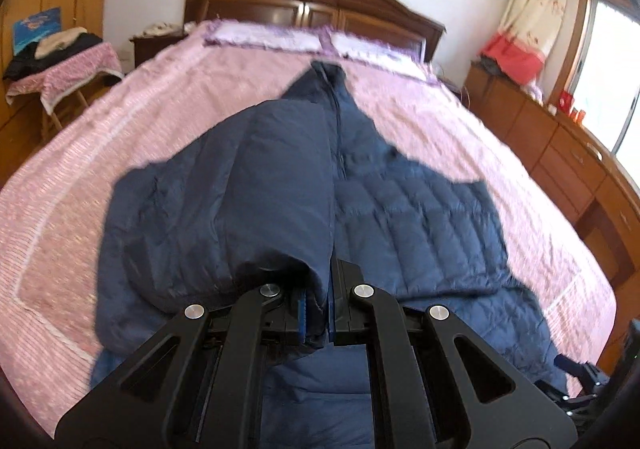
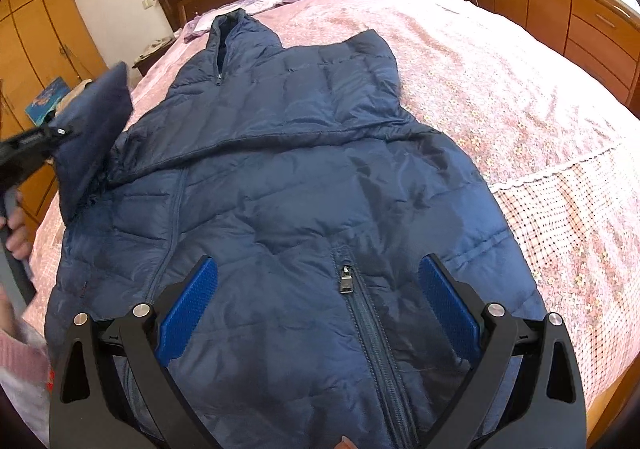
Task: Fold large clothes
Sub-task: 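Fold the held side over the jacket front and open the left gripper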
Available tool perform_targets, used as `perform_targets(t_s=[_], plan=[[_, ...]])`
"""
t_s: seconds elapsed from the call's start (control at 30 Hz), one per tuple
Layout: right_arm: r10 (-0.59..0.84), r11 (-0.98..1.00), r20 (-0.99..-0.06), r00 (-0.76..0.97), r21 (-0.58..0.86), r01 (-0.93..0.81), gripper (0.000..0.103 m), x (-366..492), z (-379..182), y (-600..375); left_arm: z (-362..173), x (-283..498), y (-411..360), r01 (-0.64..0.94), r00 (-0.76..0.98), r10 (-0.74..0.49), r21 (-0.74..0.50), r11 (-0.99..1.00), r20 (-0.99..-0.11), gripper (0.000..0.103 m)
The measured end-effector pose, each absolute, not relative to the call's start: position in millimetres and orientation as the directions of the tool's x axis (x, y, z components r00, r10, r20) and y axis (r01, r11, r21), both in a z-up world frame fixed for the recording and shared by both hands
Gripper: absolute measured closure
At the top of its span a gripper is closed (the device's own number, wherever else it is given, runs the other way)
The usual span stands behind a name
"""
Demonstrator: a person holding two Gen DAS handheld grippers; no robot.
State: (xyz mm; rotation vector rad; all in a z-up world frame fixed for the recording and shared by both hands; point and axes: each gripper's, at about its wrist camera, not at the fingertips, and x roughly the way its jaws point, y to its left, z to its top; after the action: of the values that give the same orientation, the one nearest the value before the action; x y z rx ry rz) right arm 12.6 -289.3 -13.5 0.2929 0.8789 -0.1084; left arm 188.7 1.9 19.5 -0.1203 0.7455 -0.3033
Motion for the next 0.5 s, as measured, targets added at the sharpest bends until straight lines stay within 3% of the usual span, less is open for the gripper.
perform_targets(t_s=[0.4,0.47,0.5], plan=[[0.027,0.956,-0.785,0.619,0.202,0.213,0.007,15.3,-22.1,-289.5,-60.8,213.0,-32.0,0.227,0.555,-0.299,-0.204,0.952,-0.776,0.095],[0.031,0.955,-0.786,0.617,0.206,0.215,0.007,16.0,-24.1,-290.0,-65.1,212.2,-33.0,0.226,0.549,-0.308,-0.216,0.95,-0.777,0.089],[0.032,0.954,-0.788,0.615,0.207,0.215,0.007,16.8,-25.4,-290.0,-64.9,212.0,-32.9,0.231,0.545,-0.318,-0.226,0.946,-0.775,0.078]])
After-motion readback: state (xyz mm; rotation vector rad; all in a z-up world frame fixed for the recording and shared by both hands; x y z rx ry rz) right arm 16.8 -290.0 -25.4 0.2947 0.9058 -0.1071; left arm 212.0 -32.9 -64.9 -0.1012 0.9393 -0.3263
